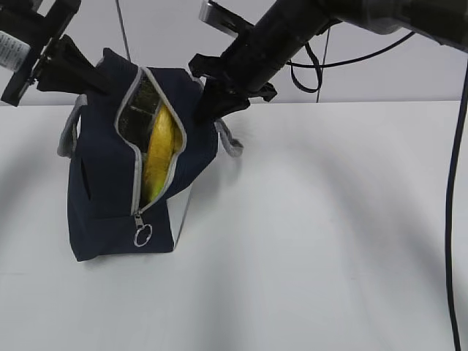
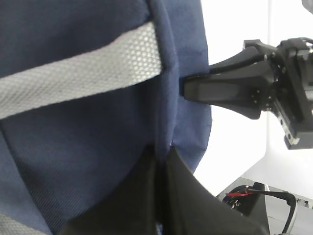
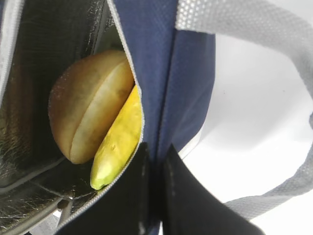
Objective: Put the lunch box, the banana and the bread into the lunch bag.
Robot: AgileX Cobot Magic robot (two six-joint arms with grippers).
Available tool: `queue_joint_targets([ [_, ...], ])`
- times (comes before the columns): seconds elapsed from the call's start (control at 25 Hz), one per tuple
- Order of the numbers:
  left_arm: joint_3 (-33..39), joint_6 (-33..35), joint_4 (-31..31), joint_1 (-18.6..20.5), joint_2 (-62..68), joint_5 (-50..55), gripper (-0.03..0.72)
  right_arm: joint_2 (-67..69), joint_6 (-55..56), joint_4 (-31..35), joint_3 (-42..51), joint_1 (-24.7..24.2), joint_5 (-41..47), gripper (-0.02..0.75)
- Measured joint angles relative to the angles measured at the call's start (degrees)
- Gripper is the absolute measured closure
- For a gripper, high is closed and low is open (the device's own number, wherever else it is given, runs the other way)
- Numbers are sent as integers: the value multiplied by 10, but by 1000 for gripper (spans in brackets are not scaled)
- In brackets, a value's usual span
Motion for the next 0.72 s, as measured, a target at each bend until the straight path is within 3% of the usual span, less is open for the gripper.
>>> queue_joint_targets([
  [0.24, 0, 5, -6, 0, 0, 0, 691, -4, -7, -9, -16, 0, 1, 742],
  [0.52, 0, 37, -86, -4, 2, -5, 691, -79, 20, -96, -24, 1, 11, 743],
  [0.72, 0, 44, -115, -38, 3, -17, 691, -132, 77, -157, -24, 0, 15, 743],
])
